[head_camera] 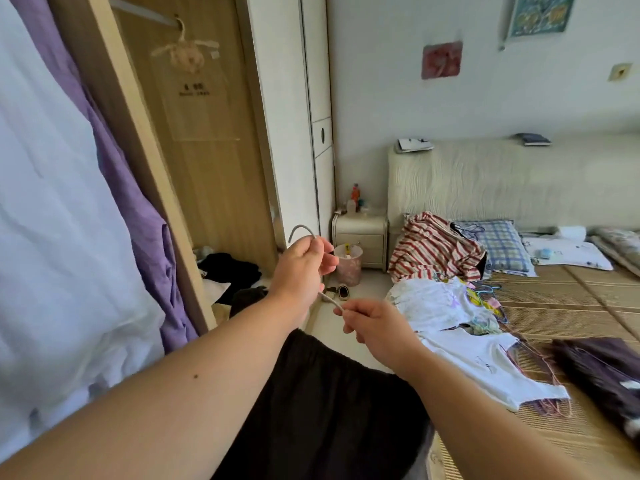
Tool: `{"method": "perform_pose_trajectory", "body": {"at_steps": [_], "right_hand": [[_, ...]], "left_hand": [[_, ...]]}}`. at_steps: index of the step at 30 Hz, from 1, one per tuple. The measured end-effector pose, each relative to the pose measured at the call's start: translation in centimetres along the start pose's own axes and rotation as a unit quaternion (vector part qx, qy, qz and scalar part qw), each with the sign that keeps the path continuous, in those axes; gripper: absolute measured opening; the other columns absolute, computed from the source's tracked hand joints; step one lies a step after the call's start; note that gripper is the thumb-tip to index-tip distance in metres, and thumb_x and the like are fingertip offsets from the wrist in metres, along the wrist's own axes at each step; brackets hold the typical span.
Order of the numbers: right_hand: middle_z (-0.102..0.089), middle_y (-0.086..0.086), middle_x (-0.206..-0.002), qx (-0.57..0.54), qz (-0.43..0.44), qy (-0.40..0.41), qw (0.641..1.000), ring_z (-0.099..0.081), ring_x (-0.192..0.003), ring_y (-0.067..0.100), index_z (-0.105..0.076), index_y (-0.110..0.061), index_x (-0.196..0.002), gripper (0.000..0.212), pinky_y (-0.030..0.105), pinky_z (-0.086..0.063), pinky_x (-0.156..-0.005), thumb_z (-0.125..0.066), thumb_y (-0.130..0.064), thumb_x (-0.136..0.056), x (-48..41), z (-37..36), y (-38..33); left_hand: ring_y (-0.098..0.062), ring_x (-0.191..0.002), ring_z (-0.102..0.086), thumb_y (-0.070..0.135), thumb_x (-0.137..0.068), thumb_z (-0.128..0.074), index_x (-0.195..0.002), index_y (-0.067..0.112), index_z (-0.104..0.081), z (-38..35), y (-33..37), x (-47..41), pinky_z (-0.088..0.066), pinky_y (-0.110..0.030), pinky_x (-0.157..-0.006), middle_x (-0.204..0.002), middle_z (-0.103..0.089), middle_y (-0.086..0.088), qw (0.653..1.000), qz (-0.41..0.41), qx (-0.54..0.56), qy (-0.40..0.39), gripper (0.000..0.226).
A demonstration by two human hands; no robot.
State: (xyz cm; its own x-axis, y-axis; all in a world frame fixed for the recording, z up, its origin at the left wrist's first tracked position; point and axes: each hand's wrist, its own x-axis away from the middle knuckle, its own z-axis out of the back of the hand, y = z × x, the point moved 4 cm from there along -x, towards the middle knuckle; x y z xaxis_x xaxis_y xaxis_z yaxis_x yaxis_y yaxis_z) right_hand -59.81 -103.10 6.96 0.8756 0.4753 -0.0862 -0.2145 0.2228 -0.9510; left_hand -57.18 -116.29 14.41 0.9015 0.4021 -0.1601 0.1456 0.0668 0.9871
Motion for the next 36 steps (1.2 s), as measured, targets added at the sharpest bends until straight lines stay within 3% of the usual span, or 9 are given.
{"method": "perform_pose_trajectory", "body": {"at_steps": [8, 11, 14, 18, 25, 29, 32, 36], "right_hand": [[-0.065, -0.011, -0.07, 0.054, -0.026, -0.024, 0.998, -0.057, -0.068, 0.003, -0.066, -0.034, -0.082, 0.014, 0.023, -0.051, -0.073, -0.06, -0.024, -0.089, -14.8, 2.1, 4.8], [-0.065, -0.011, -0.071, 0.094, -0.042, -0.032, 0.994, -0.058, -0.065, 0.003, -0.064, -0.04, -0.082, 0.013, 0.018, -0.05, -0.066, -0.063, -0.028, -0.086, -20.2, 4.2, 6.1], [-0.065, -0.014, -0.072, 0.12, -0.051, -0.022, 0.991, -0.059, -0.064, 0.001, -0.06, -0.042, -0.096, 0.021, 0.015, -0.048, -0.062, -0.067, -0.028, -0.083, -24.9, 6.7, 7.4], [-0.064, -0.015, -0.08, 0.132, -0.072, 0.047, 0.987, -0.056, -0.066, -0.004, -0.058, -0.038, -0.112, 0.034, 0.016, -0.043, -0.066, -0.068, -0.026, -0.082, -30.3, 10.7, 9.7], [-0.064, -0.016, -0.081, 0.178, -0.142, 0.161, 0.96, -0.055, -0.064, -0.005, -0.064, -0.03, -0.111, 0.026, 0.01, -0.04, -0.058, -0.066, -0.03, -0.085, -39.3, 18.7, 16.0], [-0.069, 0.0, -0.087, 0.143, -0.213, 0.256, 0.932, -0.062, -0.069, 0.019, -0.064, -0.027, -0.111, 0.025, 0.028, -0.048, -0.065, -0.065, -0.028, -0.086, -43.7, 23.0, 20.1], [-0.067, -0.009, -0.077, 0.127, -0.251, 0.307, 0.909, -0.051, -0.053, 0.006, -0.063, -0.031, -0.108, 0.022, 0.022, -0.041, -0.054, -0.063, -0.028, -0.086, -44.7, 25.2, 22.9], [-0.066, -0.014, -0.084, 0.118, -0.294, 0.366, 0.875, -0.06, -0.064, 0.014, -0.064, -0.031, -0.11, 0.026, 0.027, -0.044, -0.064, -0.064, -0.027, -0.085, -44.8, 28.3, 26.1]], "left_hand": [[-0.006, -0.065, -0.059, 0.032, -0.101, -0.039, -0.073, 0.027, -0.06, -0.9, -5.4, -16.7, -0.039, -0.03, -0.058, -0.058, -0.06, 0.011, 0.997, 0.053, -0.045, -0.022, 0.036], [-0.007, -0.066, -0.058, 0.032, -0.1, -0.041, -0.074, 0.026, -0.062, -2.2, -6.7, -22.7, -0.039, -0.03, -0.059, -0.061, -0.059, 0.01, 0.996, 0.07, -0.051, -0.022, 0.034], [-0.008, -0.067, -0.057, 0.033, -0.1, -0.042, -0.074, 0.027, -0.064, -4.2, -7.9, -28.5, -0.038, -0.03, -0.06, -0.062, -0.059, 0.009, 0.994, 0.085, -0.051, -0.041, 0.034], [-0.01, -0.069, -0.054, 0.032, -0.1, -0.043, -0.078, 0.027, -0.065, -7.4, -9.9, -35.3, -0.038, -0.032, -0.062, -0.067, -0.06, 0.007, 0.991, 0.086, -0.041, -0.098, 0.032], [-0.007, -0.064, -0.049, 0.026, -0.101, -0.041, -0.085, 0.023, -0.064, -13.9, -15.8, -46.3, -0.034, -0.028, -0.062, -0.068, -0.057, 0.007, 0.976, 0.107, 0.0, -0.188, 0.028], [-0.007, -0.062, -0.047, 0.025, -0.1, -0.043, -0.085, 0.021, -0.063, -19.4, -18.0, -53.7, -0.034, -0.027, -0.058, -0.068, -0.056, 0.005, 0.957, 0.13, 0.012, -0.258, 0.025], [-0.007, -0.061, -0.05, 0.026, -0.099, -0.045, -0.084, 0.021, -0.063, -23.7, -19.5, -57.7, -0.037, -0.025, -0.058, -0.069, -0.059, 0.005, 0.945, 0.115, -0.005, -0.306, 0.024], [-0.003, -0.062, -0.055, 0.028, -0.096, -0.052, -0.075, 0.025, -0.066, -29.3, -22.4, -61.0, -0.041, -0.021, -0.056, -0.069, -0.062, 0.008, 0.927, 0.104, -0.045, -0.358, 0.025]]}}
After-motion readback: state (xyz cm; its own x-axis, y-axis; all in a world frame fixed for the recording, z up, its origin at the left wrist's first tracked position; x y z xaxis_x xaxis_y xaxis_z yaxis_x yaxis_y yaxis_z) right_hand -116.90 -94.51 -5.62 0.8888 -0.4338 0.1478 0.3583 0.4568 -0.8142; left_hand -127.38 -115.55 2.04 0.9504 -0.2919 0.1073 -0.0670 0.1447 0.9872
